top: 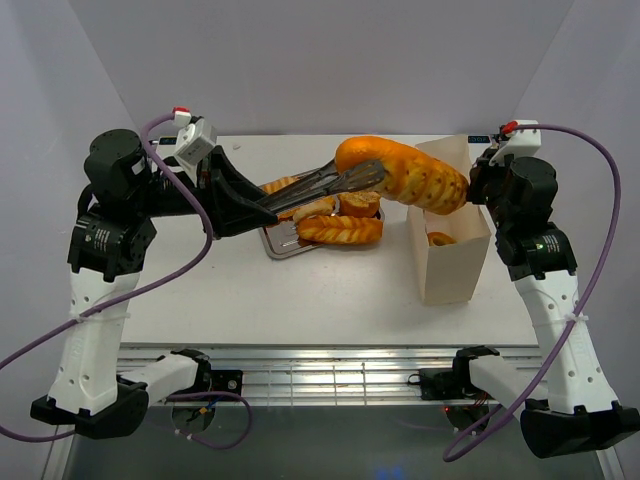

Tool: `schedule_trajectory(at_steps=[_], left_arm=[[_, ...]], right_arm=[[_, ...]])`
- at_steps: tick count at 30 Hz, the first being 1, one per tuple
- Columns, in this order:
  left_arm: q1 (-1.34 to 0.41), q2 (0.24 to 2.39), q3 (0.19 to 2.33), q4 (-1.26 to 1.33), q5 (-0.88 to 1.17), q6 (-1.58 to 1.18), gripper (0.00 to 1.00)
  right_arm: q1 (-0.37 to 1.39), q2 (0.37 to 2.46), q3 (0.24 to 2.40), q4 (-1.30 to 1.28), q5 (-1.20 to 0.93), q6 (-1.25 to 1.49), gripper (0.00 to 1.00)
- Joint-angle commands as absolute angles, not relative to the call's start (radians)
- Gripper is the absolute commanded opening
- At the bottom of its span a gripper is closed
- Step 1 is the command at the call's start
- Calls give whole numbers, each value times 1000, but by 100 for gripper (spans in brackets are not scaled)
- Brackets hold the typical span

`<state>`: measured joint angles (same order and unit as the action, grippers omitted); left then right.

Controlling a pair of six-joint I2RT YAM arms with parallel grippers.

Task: Place the fake bread into the paper bag
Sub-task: Place the fake bread in the paper bag.

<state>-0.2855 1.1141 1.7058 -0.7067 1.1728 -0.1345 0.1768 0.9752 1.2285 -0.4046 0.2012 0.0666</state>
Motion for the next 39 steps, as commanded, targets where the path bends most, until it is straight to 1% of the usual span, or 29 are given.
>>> schedule_trajectory(at_steps=[1, 9, 20, 28, 35, 39], left_arm=[[-299, 1095, 1689, -663, 1302, -68, 0], [-310, 1068, 1652, -637, 1355, -87, 0], [-311, 1054, 1644, -712, 1206, -57, 0], [-311, 1127, 1675, -722, 1229, -34, 0], [-313, 1198, 1765, -784, 1210, 41, 0], [-314, 1267, 1877, -793, 1273, 51, 0]], right_arm=[[175, 974, 1224, -351, 195, 54, 8], [173, 968, 1223, -347, 209, 66, 8], [173, 934, 1198, -336, 291, 109, 8], [173, 930, 1209, -330, 267, 121, 8], [173, 931, 1206, -330, 272, 132, 8], [173, 940, 1206, -328, 265, 136, 8]])
